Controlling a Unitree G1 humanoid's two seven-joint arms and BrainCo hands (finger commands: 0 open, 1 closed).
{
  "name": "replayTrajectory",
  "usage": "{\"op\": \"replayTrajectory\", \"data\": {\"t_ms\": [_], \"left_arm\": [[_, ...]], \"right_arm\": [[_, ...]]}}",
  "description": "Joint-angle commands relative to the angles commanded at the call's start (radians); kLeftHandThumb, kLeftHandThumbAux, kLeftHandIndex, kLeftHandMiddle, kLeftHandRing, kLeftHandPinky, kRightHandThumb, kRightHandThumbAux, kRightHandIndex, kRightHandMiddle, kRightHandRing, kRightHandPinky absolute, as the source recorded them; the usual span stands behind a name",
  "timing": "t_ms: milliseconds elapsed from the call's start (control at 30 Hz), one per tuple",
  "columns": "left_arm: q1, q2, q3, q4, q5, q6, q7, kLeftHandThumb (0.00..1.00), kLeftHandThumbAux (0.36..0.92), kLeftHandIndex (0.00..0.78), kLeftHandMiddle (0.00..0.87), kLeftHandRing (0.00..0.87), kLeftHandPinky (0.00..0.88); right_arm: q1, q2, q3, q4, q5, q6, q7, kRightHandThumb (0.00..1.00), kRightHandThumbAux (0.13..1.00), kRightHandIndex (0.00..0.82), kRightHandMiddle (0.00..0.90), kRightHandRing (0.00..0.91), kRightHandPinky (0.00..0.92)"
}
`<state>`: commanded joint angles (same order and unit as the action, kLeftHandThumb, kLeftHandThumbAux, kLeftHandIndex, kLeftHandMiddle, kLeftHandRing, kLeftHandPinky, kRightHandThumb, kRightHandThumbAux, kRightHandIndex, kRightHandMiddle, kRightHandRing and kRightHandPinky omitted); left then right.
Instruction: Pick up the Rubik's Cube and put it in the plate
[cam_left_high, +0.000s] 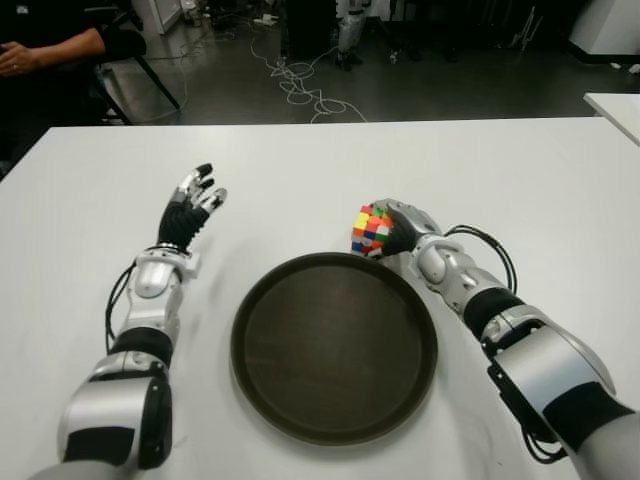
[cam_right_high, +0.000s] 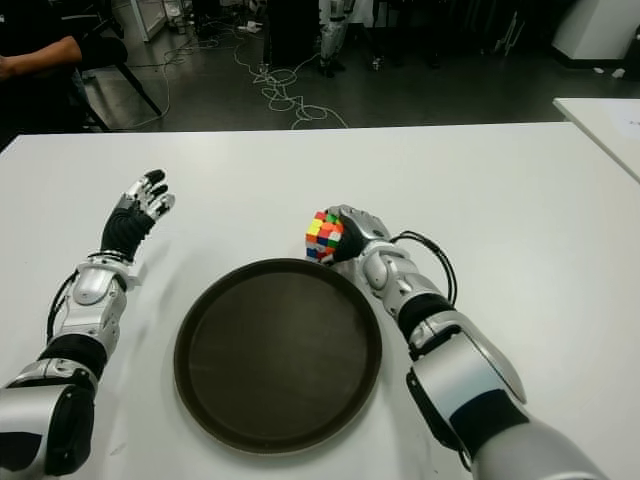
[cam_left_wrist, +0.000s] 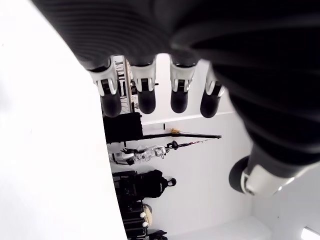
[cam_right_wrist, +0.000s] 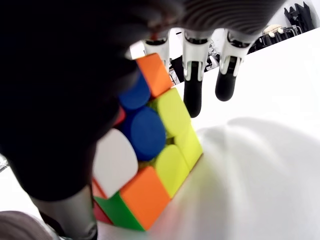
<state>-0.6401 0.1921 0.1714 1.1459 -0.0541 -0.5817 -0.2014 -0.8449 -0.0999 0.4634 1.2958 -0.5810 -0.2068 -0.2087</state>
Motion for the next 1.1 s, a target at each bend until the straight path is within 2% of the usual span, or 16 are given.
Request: {"op": "replayTrajectory", "data": {"t_ms": [200, 367, 400, 567, 600, 667, 733, 900, 1100], "left_arm": [[0.0, 0.001, -0.001, -0.001, 0.0, 0.007, -0.003, 0.0, 0.574, 0.0, 0.024, 0.0, 0.0], [0.0, 0.002, -0.005, -0.002, 0.004, 0.011, 0.001, 0.0, 0.579, 0.0, 0.016, 0.0, 0.0], [0.0, 0.002, -0.006, -0.002, 0.005, 0.012, 0.003, 0.0, 0.587, 0.0, 0.016, 0.0, 0.0], [-0.001, 0.001, -0.006, -0.001, 0.007, 0.011, 0.006, 0.0, 0.599, 0.0, 0.015, 0.0, 0.0], [-0.001, 0.001, -0.006, -0.001, 0.007, 0.01, 0.007, 0.0, 0.6, 0.0, 0.014, 0.0, 0.0], [-0.001, 0.0, -0.006, -0.001, 0.007, 0.011, 0.008, 0.0, 0.6, 0.0, 0.014, 0.0, 0.0], [-0.001, 0.0, -0.006, -0.001, 0.007, 0.013, 0.008, 0.0, 0.601, 0.0, 0.015, 0.0, 0.0], [-0.003, 0.002, -0.01, 0.001, 0.012, 0.015, 0.01, 0.0, 0.598, 0.0, 0.016, 0.0, 0.0], [-0.002, 0.002, -0.012, 0.001, 0.014, 0.014, 0.013, 0.0, 0.587, 0.0, 0.01, 0.0, 0.0]], "right_arm": [[0.0, 0.001, -0.005, 0.001, 0.005, 0.0, 0.004, 0.0, 0.826, 0.193, 0.171, 0.191, 0.206], [0.003, 0.0, -0.009, -0.003, 0.007, -0.008, -0.01, 0.0, 0.841, 0.216, 0.185, 0.2, 0.216], [0.004, 0.0, -0.009, -0.003, 0.006, -0.011, -0.016, 0.0, 0.855, 0.265, 0.215, 0.225, 0.248], [0.008, -0.004, -0.002, -0.004, -0.004, -0.027, -0.057, 0.001, 0.901, 0.388, 0.321, 0.329, 0.369], [0.008, -0.005, -0.001, -0.003, -0.007, -0.029, -0.063, 0.244, 0.844, 0.399, 0.359, 0.365, 0.405], [0.008, -0.006, 0.002, -0.003, -0.011, -0.033, -0.072, 0.456, 0.794, 0.409, 0.392, 0.395, 0.436], [0.008, -0.008, 0.006, -0.002, -0.017, -0.038, -0.08, 0.591, 0.761, 0.417, 0.463, 0.46, 0.487], [0.004, -0.012, 0.016, -0.003, -0.028, -0.041, -0.081, 0.672, 0.74, 0.422, 0.558, 0.555, 0.559], [0.003, -0.012, 0.015, -0.003, -0.033, -0.036, -0.081, 0.688, 0.736, 0.424, 0.6, 0.6, 0.601]]}}
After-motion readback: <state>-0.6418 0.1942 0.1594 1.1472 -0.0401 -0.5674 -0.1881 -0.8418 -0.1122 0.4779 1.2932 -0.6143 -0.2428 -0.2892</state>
